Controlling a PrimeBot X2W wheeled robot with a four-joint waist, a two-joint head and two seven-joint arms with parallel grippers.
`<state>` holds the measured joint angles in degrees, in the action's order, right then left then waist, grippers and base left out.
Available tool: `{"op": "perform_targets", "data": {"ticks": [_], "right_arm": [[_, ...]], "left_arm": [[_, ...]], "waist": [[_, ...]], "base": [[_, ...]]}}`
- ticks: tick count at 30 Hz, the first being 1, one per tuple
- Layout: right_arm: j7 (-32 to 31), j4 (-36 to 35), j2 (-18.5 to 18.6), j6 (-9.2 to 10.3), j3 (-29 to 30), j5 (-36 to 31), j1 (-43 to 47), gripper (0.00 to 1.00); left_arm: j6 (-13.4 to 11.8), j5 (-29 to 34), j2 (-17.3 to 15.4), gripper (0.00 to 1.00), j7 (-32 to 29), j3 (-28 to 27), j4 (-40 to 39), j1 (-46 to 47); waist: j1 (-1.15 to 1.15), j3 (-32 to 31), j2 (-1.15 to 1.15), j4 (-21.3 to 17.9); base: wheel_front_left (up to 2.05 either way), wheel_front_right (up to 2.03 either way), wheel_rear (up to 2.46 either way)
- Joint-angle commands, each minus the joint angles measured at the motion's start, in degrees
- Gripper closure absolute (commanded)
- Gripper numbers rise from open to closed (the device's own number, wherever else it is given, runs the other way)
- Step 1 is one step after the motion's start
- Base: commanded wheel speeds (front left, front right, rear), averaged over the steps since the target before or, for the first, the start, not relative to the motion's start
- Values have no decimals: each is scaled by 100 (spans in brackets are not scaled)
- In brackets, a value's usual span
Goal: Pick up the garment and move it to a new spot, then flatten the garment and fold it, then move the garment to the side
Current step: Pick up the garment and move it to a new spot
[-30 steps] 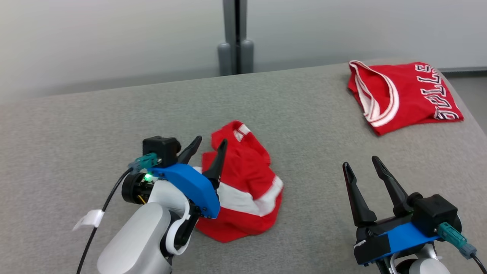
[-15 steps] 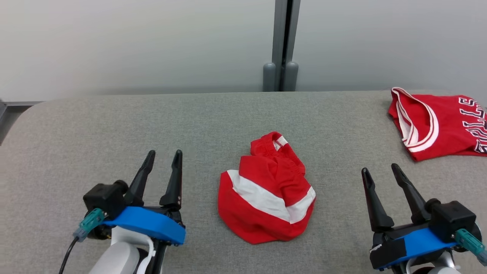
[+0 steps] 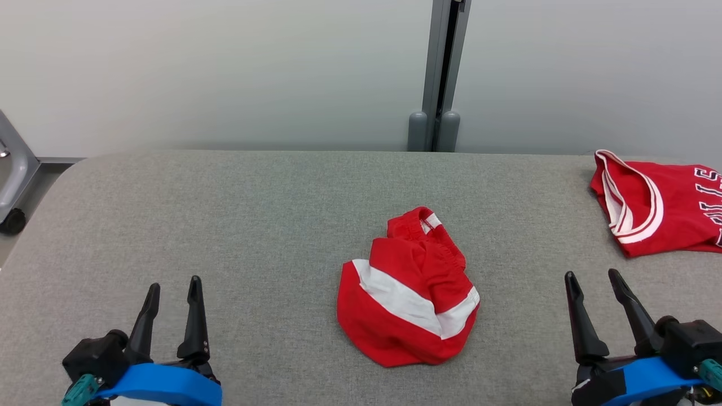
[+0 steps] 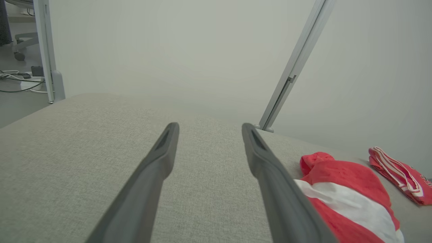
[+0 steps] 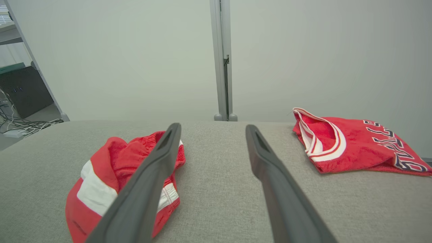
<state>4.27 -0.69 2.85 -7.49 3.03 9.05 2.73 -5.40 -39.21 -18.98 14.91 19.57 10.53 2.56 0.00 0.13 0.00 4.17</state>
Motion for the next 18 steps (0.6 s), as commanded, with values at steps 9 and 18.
{"op": "perform_targets", "data": {"ticks": [9,18], "right_arm": [[-136,307,8,-1,180,449,226,0],[-300,492,8,-2,292,558,283,0]], "left_arm": [[199,407,333,0,29,-648,-333,-544],[233,657,507,0,30,-774,-88,-709]], "waist": [[0,-115,0,-55],[0,-147,0,-17]], "base": [[0,0,0],[0,0,0]]}}
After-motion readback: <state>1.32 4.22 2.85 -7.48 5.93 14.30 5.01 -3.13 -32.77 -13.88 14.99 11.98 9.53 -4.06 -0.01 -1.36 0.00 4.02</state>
